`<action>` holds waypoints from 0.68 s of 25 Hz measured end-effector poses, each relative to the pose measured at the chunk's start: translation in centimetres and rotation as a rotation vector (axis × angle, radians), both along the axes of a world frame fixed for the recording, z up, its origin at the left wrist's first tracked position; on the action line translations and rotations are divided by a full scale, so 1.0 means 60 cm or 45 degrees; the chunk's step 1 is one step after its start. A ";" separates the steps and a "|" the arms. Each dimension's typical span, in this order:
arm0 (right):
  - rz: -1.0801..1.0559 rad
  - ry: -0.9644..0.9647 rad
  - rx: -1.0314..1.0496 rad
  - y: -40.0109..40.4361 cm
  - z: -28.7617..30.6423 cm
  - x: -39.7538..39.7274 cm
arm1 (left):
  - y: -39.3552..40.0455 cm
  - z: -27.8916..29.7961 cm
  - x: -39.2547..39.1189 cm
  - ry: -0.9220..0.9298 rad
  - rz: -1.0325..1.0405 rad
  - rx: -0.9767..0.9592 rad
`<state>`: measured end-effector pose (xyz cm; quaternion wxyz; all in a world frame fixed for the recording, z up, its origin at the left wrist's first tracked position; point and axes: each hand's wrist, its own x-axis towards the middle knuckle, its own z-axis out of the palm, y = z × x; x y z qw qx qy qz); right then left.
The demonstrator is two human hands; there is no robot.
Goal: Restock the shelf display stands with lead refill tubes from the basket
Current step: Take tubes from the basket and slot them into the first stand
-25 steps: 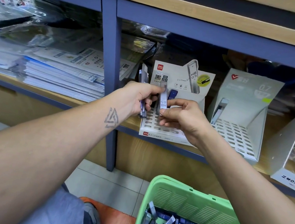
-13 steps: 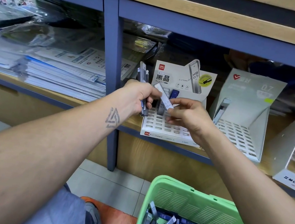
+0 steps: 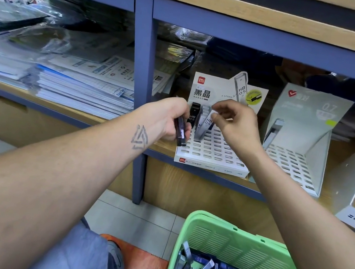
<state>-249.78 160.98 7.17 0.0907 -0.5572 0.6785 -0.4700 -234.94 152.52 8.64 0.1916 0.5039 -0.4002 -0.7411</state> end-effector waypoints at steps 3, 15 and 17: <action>0.053 0.102 0.016 0.005 -0.002 0.010 | 0.000 -0.001 -0.001 0.006 0.005 0.017; 0.034 0.487 -0.069 -0.005 -0.028 0.005 | -0.003 -0.006 0.007 0.025 0.022 -0.053; 0.025 0.484 -0.061 -0.004 -0.026 0.002 | -0.003 -0.005 0.010 0.025 0.010 -0.070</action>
